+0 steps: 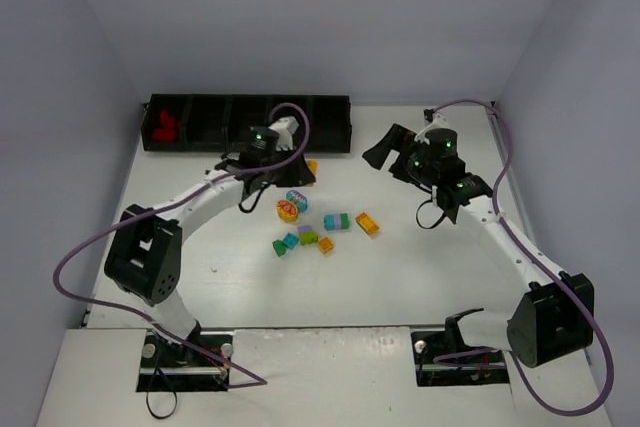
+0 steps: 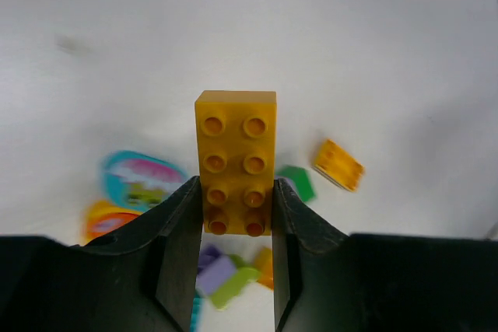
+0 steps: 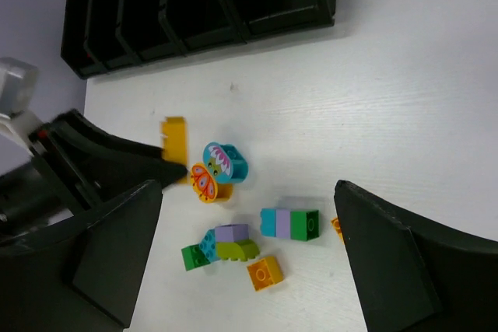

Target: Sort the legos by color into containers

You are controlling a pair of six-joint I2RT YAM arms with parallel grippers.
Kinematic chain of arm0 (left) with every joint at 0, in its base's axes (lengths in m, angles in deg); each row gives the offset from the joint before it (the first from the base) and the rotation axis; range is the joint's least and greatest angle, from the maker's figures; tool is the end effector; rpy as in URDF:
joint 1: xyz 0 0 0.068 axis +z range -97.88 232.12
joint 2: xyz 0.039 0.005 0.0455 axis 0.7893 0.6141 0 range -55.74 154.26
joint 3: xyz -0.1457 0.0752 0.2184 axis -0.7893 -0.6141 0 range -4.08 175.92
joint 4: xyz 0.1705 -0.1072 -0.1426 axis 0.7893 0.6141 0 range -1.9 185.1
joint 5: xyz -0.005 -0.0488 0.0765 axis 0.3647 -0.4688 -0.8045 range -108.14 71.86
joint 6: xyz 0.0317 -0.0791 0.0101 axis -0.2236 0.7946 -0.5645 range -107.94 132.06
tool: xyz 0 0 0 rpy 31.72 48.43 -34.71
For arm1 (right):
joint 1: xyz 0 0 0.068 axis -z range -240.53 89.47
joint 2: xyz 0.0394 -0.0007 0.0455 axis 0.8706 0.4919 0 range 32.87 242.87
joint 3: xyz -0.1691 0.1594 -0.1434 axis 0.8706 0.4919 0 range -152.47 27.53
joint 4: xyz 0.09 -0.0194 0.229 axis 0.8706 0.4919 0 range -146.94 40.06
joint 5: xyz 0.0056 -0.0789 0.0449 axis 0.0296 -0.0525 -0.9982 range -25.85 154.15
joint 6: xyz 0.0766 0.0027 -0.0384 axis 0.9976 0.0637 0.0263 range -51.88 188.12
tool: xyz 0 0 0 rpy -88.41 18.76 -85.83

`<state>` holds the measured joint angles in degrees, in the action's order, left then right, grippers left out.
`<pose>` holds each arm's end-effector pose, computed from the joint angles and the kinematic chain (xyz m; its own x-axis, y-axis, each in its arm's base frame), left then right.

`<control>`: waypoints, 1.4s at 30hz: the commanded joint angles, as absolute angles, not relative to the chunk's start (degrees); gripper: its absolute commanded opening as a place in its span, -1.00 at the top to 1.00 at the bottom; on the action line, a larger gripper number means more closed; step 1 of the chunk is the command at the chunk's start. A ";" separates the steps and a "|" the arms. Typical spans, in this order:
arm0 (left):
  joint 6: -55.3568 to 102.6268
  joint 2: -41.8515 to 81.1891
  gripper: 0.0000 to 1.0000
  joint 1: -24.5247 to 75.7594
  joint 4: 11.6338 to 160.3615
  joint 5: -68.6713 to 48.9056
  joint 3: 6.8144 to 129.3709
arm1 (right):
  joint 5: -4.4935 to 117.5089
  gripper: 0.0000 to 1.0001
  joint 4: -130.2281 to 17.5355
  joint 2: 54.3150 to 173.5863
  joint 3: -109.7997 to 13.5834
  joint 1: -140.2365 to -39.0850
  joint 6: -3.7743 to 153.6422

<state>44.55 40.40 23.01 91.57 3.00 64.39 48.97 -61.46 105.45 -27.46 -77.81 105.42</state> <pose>0.3386 -0.2199 0.2482 -0.7698 -0.1449 -0.6216 0.3674 0.6958 -0.6171 0.3004 0.1142 0.3203 -0.4930 0.4591 -0.7390 -0.2909 0.7136 0.6373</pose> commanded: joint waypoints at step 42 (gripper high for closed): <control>18.30 47.55 -0.31 30.37 111.56 -8.83 91.48 | 47.19 -0.47 -57.21 103.09 -25.12 -68.71 93.79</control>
